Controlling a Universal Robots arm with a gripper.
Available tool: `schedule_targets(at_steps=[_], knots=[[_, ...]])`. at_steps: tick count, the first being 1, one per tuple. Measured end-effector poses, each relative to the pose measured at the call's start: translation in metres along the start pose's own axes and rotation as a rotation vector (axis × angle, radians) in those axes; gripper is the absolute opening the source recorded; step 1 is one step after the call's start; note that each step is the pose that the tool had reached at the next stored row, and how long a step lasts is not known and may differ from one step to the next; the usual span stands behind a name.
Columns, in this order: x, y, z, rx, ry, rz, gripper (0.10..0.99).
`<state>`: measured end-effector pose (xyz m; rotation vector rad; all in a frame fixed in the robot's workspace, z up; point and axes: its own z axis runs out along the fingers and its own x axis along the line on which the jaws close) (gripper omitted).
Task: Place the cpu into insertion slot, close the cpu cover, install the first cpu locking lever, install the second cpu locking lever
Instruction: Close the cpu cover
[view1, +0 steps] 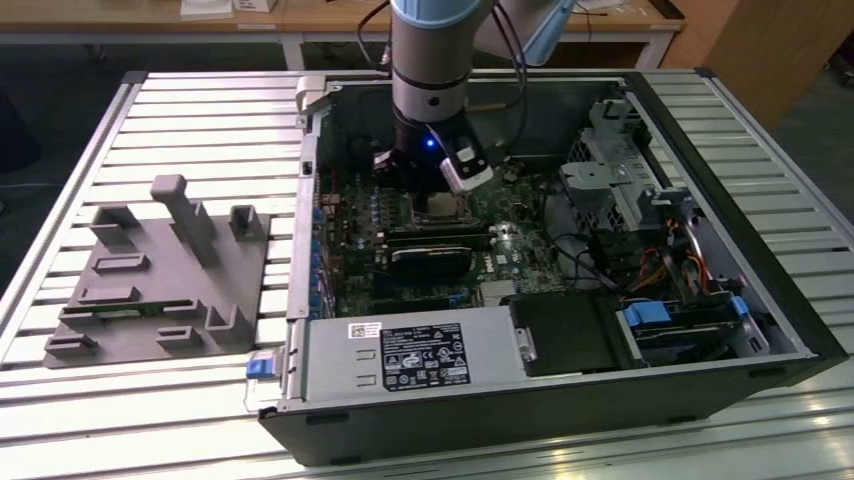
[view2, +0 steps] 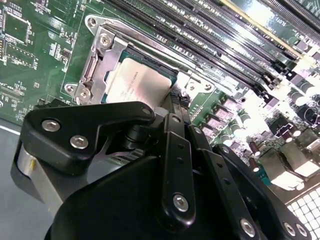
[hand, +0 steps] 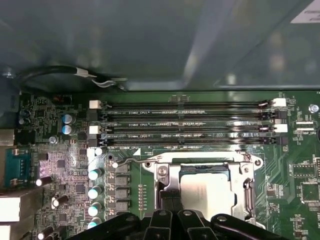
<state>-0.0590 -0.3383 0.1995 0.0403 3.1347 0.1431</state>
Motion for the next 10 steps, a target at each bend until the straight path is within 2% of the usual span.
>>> schedule_targets(at_steps=[10], knots=[[-0.0009,-0.0005,0.0017,0.000,0.0007,-0.007,0.106]])
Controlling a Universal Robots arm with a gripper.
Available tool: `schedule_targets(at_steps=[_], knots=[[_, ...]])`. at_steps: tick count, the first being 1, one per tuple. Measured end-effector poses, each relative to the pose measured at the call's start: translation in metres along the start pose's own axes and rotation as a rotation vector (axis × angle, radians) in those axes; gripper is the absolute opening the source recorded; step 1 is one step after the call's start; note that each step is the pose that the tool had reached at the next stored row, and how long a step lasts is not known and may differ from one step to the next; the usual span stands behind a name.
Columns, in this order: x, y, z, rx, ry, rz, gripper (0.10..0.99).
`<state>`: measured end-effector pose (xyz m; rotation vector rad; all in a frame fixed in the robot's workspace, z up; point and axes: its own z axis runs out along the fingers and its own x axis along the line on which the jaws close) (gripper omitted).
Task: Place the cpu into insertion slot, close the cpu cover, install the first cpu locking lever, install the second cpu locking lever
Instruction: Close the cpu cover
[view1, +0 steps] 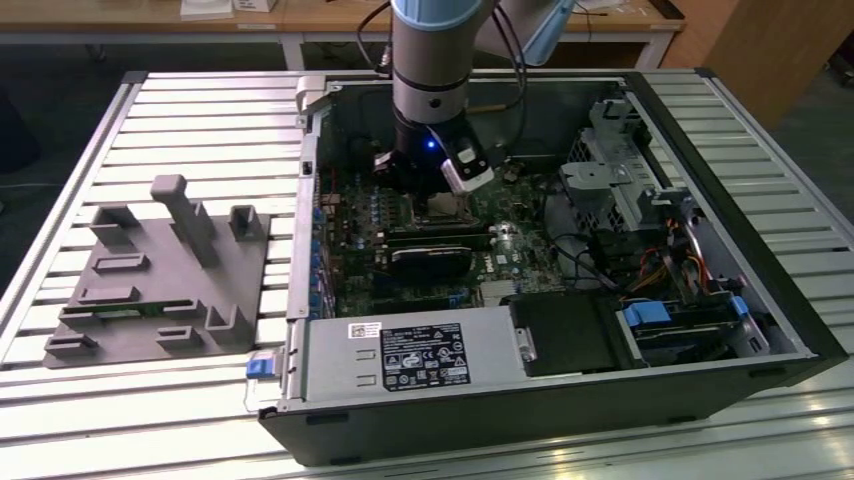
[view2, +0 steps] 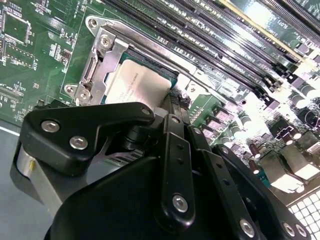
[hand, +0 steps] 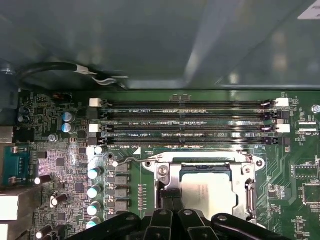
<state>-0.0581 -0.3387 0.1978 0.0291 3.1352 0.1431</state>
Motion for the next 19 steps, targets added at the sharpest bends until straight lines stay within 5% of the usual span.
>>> schedule_targets(at_steps=[9,19], knots=[[-0.0023,0.0004,-0.0011,-0.001,-0.0007,0.000,0.106],[-0.0022,0.0013,-0.0126,0.000,-0.0002,0.000,0.106]])
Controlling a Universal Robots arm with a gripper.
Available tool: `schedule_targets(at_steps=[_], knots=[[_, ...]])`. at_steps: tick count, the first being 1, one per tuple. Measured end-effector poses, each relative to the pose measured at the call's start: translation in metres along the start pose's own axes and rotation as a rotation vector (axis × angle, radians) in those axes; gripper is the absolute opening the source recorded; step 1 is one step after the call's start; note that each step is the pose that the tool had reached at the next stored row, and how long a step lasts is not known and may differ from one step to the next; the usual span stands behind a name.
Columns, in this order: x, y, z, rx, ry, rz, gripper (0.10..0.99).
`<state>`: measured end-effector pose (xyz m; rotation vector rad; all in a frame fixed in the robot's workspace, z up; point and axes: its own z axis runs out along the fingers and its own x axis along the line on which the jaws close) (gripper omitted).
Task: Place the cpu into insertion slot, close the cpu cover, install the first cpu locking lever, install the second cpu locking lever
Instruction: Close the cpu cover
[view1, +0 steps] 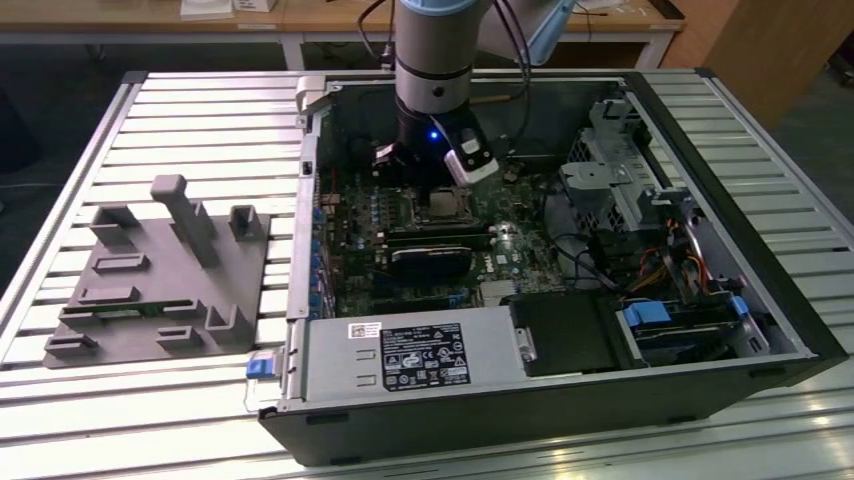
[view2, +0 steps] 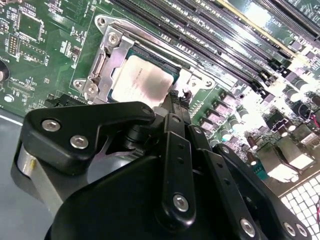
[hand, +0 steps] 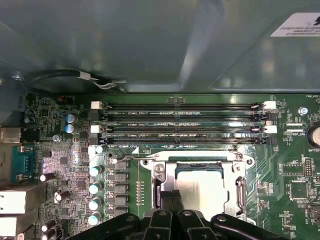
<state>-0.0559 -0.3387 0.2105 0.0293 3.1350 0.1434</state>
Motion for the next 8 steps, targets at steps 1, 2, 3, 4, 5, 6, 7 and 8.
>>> schedule_targets(at_steps=[1,2,3,4,5,6,7,8], knots=[[0.0000,0.0000,-0.0001,0.000,0.0000,0.000,0.106],[-0.0005,0.0000,-0.0002,0.000,0.0002,0.000,0.106],[-0.0020,0.0000,-0.0002,0.000,0.0003,0.000,0.106],[-0.0041,0.0000,-0.0002,0.000,0.0002,0.000,0.106],[-0.0067,0.0001,-0.0001,0.000,0.0002,0.000,0.106],[-0.0094,0.0002,-0.0001,0.000,0.0002,0.000,0.106],[-0.0121,0.0002,-0.0001,0.000,0.0002,0.000,0.106],[-0.0147,0.0003,-0.0001,0.000,0.0002,0.000,0.106]])
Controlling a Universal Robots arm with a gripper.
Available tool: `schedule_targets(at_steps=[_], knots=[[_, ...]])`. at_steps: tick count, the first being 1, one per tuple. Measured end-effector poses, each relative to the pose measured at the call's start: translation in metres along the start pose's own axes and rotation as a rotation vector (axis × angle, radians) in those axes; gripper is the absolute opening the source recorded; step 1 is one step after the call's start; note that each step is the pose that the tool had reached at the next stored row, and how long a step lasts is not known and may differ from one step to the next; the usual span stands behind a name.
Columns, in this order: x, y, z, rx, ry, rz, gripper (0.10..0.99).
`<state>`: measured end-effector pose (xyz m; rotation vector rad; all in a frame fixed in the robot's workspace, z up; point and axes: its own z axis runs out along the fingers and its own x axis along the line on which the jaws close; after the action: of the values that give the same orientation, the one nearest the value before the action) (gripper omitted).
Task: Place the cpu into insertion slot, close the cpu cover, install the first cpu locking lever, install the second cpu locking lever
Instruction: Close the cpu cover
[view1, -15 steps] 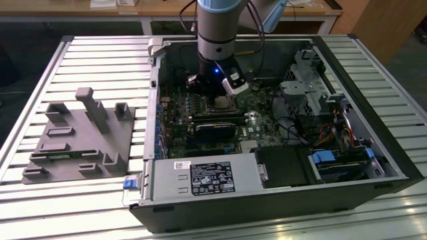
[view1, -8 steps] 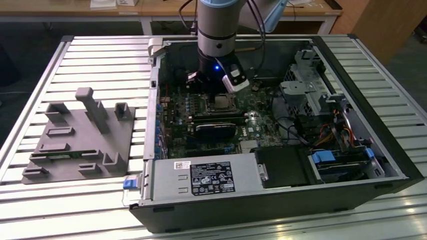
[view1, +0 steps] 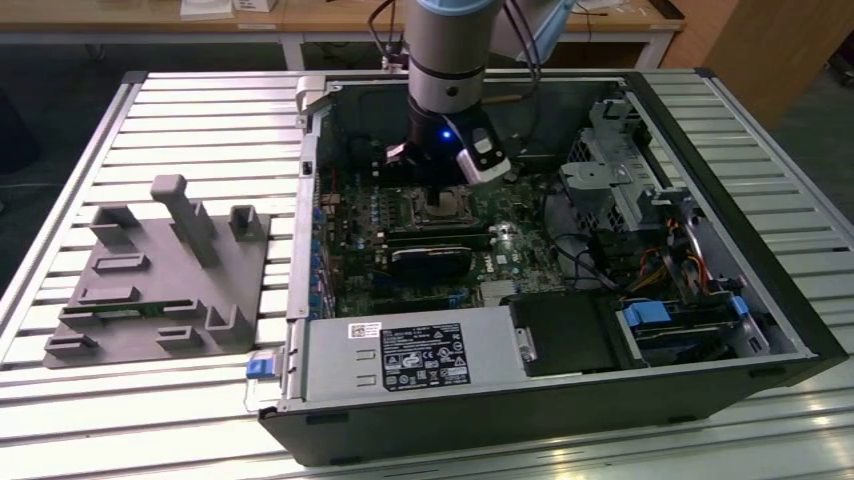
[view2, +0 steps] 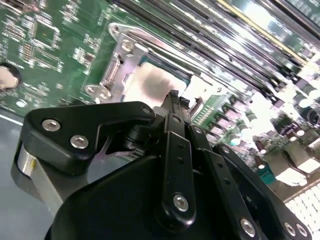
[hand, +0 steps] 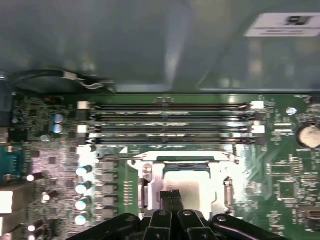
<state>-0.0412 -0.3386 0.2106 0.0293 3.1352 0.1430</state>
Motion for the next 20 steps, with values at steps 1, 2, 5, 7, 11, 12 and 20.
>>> schedule_targets(at_steps=[1,2,5,7,11,12,20], knots=[[-0.0026,0.0001,0.0000,0.000,0.0000,0.000,0.106],[-0.0051,0.0001,0.0000,0.000,0.0000,0.000,0.106],[-0.0099,0.0004,0.0001,0.001,-0.0001,0.000,0.106],[-0.0100,0.0007,-0.0003,0.005,-0.0002,0.000,0.106],[-0.0100,0.0013,-0.0065,0.006,-0.0008,0.000,0.106],[-0.0101,0.0016,-0.0091,0.007,-0.0016,0.000,0.106],[-0.0101,0.0027,-0.0209,0.006,-0.0056,0.000,0.106]])
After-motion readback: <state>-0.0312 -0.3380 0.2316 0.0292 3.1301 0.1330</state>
